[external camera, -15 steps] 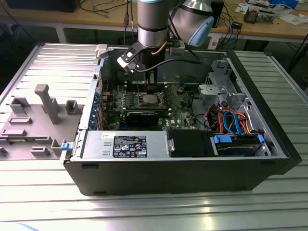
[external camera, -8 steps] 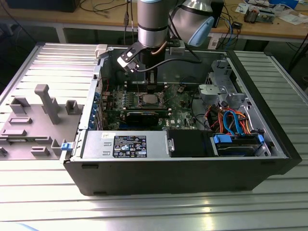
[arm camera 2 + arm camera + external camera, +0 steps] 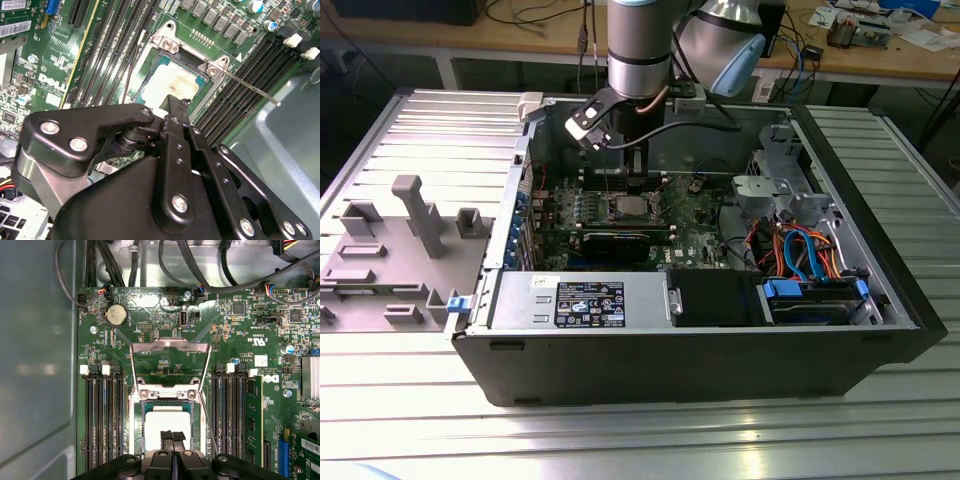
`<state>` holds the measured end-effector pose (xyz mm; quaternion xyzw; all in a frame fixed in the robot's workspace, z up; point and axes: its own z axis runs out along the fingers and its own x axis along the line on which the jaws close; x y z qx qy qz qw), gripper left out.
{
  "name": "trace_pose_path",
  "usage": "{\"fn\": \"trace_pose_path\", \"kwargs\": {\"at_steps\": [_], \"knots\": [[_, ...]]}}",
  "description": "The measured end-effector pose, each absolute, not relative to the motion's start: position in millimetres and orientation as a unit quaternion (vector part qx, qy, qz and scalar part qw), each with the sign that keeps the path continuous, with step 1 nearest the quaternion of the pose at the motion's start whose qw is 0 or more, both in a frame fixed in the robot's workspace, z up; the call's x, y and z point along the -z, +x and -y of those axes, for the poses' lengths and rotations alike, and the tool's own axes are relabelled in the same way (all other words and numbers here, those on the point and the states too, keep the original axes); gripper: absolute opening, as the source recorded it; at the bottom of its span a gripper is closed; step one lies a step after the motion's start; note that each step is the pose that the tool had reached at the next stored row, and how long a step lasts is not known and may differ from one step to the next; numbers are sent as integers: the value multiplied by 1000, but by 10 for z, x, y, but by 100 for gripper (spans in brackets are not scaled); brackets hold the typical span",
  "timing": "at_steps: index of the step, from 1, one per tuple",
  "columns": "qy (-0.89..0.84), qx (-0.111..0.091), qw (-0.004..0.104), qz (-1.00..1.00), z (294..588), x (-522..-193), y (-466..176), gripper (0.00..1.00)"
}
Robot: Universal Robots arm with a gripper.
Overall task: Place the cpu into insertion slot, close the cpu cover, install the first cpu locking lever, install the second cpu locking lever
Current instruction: 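Close the cpu cover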
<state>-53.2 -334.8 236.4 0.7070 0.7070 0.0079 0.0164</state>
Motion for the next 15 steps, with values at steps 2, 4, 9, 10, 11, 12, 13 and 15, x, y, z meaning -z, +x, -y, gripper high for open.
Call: {"fn": "trace_pose_path", "kwargs": {"at_steps": [2,4,9,10,11,12,13,15], "knots": [[707,-8,16,-707,3347,-2367,-532,11],[707,-8,16,-707,3347,-2374,-532,11],[707,-8,16,-707,3348,-2393,-532,11],[707,-8,16,-707,3348,-2397,-532,11],[707,-8,16,-707,3348,-2402,-532,11],[707,-8,16,-707,3348,-2407,-532,11],[707,-8,16,-707,3348,-2416,-532,11],[707,-8,16,-707,3347,-2423,-532,11]]}}
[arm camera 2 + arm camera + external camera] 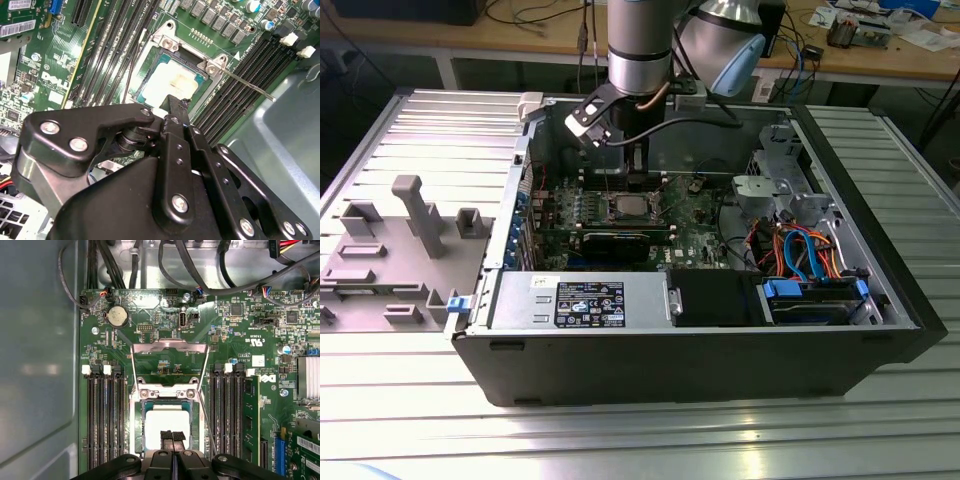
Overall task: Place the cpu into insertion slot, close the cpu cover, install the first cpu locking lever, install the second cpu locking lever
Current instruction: 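Close the cpu cover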
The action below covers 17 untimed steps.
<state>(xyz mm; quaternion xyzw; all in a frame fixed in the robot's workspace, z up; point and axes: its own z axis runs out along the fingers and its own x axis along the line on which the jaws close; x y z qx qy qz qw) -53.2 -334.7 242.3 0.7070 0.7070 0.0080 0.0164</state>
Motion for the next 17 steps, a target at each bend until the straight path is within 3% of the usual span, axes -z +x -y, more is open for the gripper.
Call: {"fn": "trace_pose_path", "kwargs": {"at_steps": [17], "knots": [[707,-8,16,-707,3348,-2522,-532,11]]}}
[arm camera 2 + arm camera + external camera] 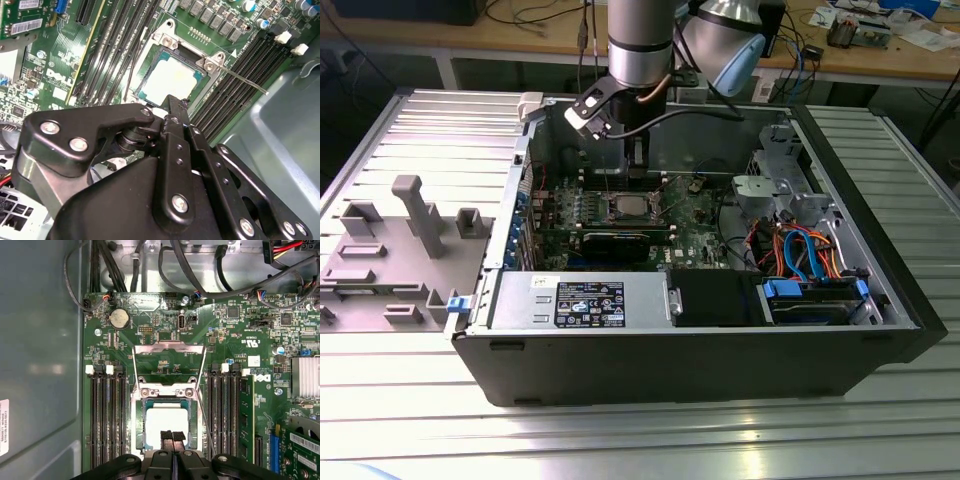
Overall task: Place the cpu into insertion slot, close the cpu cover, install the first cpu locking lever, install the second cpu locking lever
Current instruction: 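Close the cpu cover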
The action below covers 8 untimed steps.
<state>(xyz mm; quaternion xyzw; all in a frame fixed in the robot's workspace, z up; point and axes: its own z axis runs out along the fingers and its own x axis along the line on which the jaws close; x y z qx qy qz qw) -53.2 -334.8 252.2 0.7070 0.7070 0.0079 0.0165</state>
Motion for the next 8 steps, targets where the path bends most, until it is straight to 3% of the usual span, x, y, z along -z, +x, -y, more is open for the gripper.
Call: {"fn": "trace_pose_path", "kwargs": {"at_steps": [8], "knots": [[707,-8,16,-707,3348,-2587,-532,11]]}}
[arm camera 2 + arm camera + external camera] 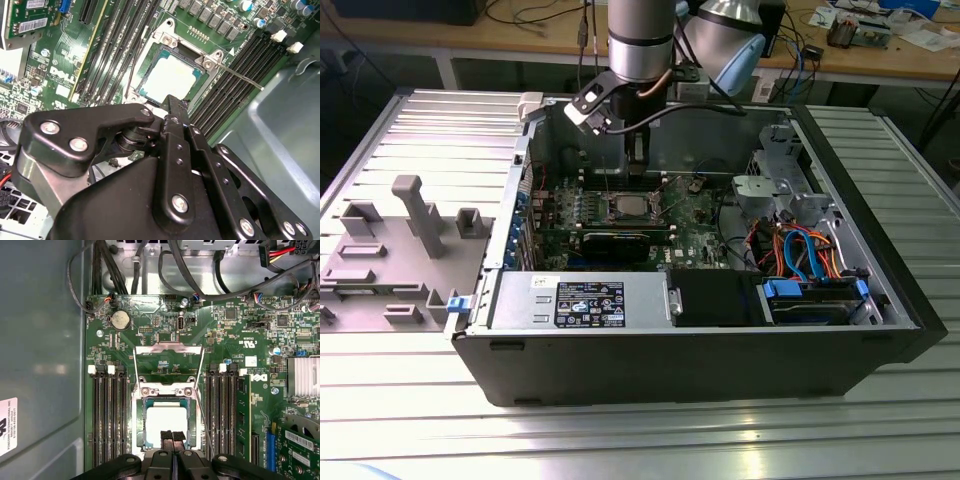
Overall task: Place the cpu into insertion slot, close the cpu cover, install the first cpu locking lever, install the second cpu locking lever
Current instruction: 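Close the cpu cover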
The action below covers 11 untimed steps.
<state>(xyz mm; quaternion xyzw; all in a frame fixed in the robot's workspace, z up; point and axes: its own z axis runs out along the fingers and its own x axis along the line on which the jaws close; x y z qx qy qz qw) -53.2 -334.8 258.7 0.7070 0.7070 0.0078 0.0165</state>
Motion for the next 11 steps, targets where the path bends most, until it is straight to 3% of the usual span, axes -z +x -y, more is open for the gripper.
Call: {"fn": "trace_pose_path", "kwargs": {"at_steps": [11], "knots": [[707,-8,16,-707,3347,-2638,-532,11]]}}
